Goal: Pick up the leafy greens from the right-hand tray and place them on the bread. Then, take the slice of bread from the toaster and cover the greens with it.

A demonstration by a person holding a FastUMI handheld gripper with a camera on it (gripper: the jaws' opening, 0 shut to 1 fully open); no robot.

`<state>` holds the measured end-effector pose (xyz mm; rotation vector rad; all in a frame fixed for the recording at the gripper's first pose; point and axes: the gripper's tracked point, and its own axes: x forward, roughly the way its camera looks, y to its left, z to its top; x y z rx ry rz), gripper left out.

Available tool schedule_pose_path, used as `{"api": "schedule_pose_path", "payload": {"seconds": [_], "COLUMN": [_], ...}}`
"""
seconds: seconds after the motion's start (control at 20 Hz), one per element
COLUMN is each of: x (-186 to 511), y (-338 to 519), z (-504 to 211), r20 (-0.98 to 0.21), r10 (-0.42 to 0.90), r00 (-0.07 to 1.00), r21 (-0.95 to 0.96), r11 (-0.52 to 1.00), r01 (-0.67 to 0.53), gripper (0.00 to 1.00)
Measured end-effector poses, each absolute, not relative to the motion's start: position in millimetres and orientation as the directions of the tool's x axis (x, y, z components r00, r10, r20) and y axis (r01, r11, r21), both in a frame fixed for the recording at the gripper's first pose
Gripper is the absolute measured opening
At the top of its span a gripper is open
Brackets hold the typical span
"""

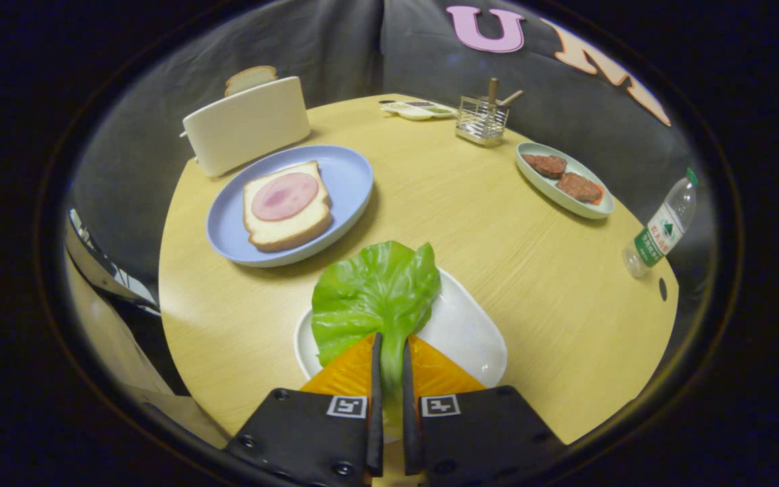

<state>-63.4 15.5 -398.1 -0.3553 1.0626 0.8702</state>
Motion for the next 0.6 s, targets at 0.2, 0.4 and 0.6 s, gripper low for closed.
{"api": "schedule_pose_path", "payload": {"seconds": [0.2, 0.4, 0.6], "x": [-59.8, -59.8, -57.5], "y": [21.5, 26.1, 37.4], "z": [-381.2, -362.6, -338.8], "r20": [-0.855, -0.848, -0.832], "r10": [0.461, 0.46, 0.465], "r00": [0.238, 0.265, 0.304], "r21": [0.138, 0.131, 0.121], "r11": [0.645, 0.665, 0.685], "r01": [-0.752, -0.735, -0.718], "gripper": [0.15, 0.15, 0.15]}}
